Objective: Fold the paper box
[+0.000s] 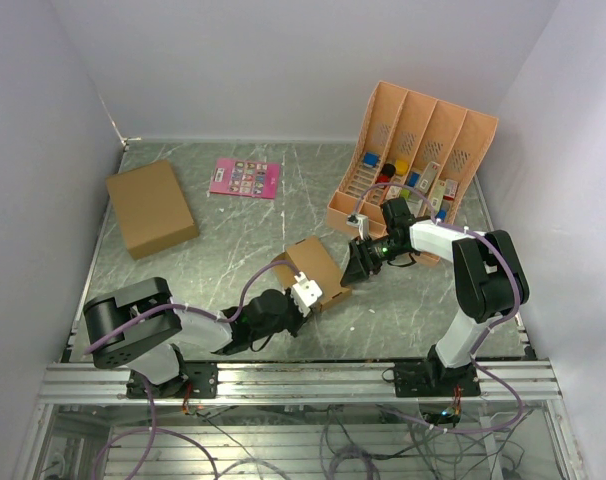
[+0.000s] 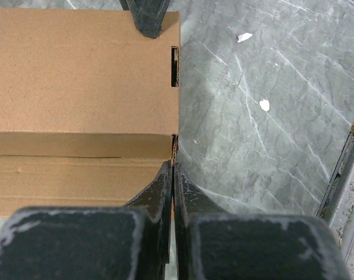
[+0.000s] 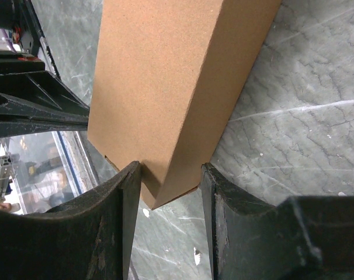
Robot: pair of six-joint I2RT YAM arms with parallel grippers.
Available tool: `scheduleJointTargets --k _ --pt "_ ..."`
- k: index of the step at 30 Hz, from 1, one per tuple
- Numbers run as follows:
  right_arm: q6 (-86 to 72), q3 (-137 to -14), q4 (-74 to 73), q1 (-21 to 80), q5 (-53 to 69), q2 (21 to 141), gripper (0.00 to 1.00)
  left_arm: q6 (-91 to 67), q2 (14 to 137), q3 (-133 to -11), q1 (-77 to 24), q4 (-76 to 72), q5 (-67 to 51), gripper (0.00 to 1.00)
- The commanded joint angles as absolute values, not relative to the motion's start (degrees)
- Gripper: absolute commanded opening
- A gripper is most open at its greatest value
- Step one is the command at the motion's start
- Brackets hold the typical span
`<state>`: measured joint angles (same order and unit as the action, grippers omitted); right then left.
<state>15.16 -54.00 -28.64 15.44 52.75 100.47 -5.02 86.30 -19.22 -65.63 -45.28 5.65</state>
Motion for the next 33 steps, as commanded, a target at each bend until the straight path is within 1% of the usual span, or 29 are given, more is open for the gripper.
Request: scheduleJointTargets --k 1,33 --pt "17.58 -53.83 -27.51 16.0 44.32 103.35 0.43 -5.65 85.97 -18.81 -64.78 -49.27 5.1 0.07" --pt "17.8 -53.88 -27.5 16.35 43.9 103.52 0.43 -6.97 87.18 -17.11 -64.76 -53.35 4.71 0.07"
